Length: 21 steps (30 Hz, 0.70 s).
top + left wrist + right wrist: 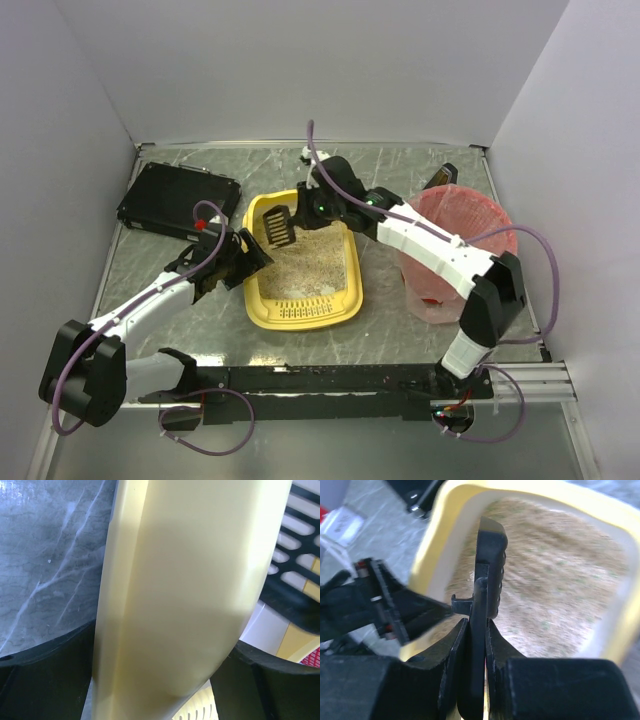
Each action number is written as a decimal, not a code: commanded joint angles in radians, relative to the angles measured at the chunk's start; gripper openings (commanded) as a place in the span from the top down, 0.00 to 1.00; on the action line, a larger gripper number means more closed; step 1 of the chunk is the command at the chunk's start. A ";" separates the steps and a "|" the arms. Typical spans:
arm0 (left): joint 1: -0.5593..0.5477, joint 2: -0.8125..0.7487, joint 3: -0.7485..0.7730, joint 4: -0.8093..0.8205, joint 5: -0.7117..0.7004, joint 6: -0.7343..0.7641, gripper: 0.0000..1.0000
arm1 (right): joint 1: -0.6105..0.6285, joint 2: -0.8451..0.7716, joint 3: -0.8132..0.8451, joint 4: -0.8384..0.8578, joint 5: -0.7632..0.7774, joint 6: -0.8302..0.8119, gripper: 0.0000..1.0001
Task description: Clean the litter box
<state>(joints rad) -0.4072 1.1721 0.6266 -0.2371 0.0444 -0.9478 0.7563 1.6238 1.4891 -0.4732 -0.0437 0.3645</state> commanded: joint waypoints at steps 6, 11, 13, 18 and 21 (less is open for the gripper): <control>-0.004 0.000 0.025 0.058 0.003 -0.014 0.15 | 0.012 0.174 0.119 -0.062 -0.134 0.039 1.00; -0.004 -0.002 0.021 0.065 0.005 -0.023 0.16 | 0.005 0.211 0.100 -0.133 0.005 0.042 1.00; -0.004 -0.015 0.018 0.059 0.000 -0.025 0.16 | -0.023 0.187 0.092 -0.171 0.074 0.036 1.00; -0.004 -0.037 0.015 0.047 -0.018 -0.019 0.15 | -0.071 0.117 0.102 -0.248 0.373 0.010 1.00; -0.004 -0.046 0.016 0.048 -0.018 -0.017 0.14 | -0.083 0.070 0.088 -0.211 0.322 -0.028 1.00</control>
<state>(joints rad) -0.4072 1.1618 0.6266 -0.2359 0.0338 -0.9558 0.7166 1.7866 1.5764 -0.6170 0.0937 0.4110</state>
